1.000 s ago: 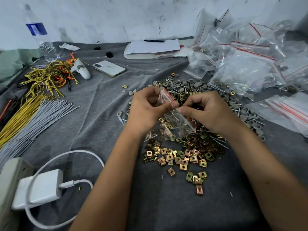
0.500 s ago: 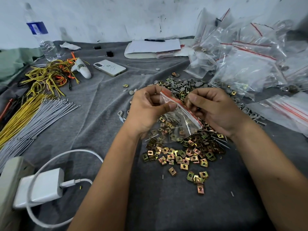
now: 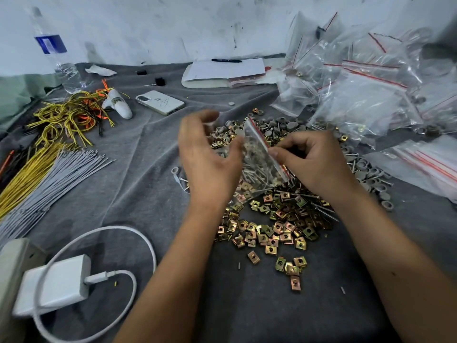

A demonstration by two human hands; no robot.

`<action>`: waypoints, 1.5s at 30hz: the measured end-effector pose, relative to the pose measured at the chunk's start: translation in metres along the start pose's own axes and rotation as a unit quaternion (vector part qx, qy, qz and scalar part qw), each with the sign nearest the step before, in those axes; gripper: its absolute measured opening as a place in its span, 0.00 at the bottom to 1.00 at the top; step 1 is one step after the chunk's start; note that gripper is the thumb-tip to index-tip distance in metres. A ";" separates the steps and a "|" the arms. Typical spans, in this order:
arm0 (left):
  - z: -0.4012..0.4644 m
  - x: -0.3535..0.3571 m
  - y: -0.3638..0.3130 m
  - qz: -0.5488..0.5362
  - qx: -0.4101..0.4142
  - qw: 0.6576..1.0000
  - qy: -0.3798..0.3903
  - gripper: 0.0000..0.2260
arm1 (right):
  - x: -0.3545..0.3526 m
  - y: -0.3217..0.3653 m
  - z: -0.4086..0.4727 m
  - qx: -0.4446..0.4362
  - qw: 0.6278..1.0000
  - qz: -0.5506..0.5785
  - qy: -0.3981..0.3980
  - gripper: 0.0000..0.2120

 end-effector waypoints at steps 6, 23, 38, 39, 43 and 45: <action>-0.016 0.029 0.001 -0.138 -0.122 0.974 0.131 0.11 | 0.010 0.013 -0.006 -0.080 0.991 -0.097 -0.038 0.04; -0.016 0.036 0.026 -0.403 -0.336 0.842 0.123 0.03 | 0.014 0.002 0.000 -0.017 0.998 -0.049 -0.024 0.04; -0.022 0.039 0.021 -0.377 -0.356 0.843 0.147 0.10 | 0.020 0.004 -0.004 -0.011 0.998 -0.050 -0.025 0.07; -0.022 0.038 0.020 -0.371 -0.351 0.847 0.148 0.10 | 0.020 0.004 -0.004 -0.013 0.998 -0.056 -0.027 0.07; -0.021 0.037 0.018 -0.363 -0.327 0.861 0.139 0.10 | 0.017 0.010 -0.005 -0.049 0.994 -0.074 -0.058 0.04; -0.021 0.037 0.017 -0.360 -0.321 0.868 0.119 0.09 | 0.018 0.015 -0.006 -0.083 0.991 -0.090 -0.058 0.06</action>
Point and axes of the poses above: each hand's wrist, its own z-axis towards the middle knuckle, its own x-axis out of the palm, y = z × x, the point moved 5 cm from there along z, towards the middle knuckle, and after that the axes turned 1 degree about x, right-handed, at the moved point
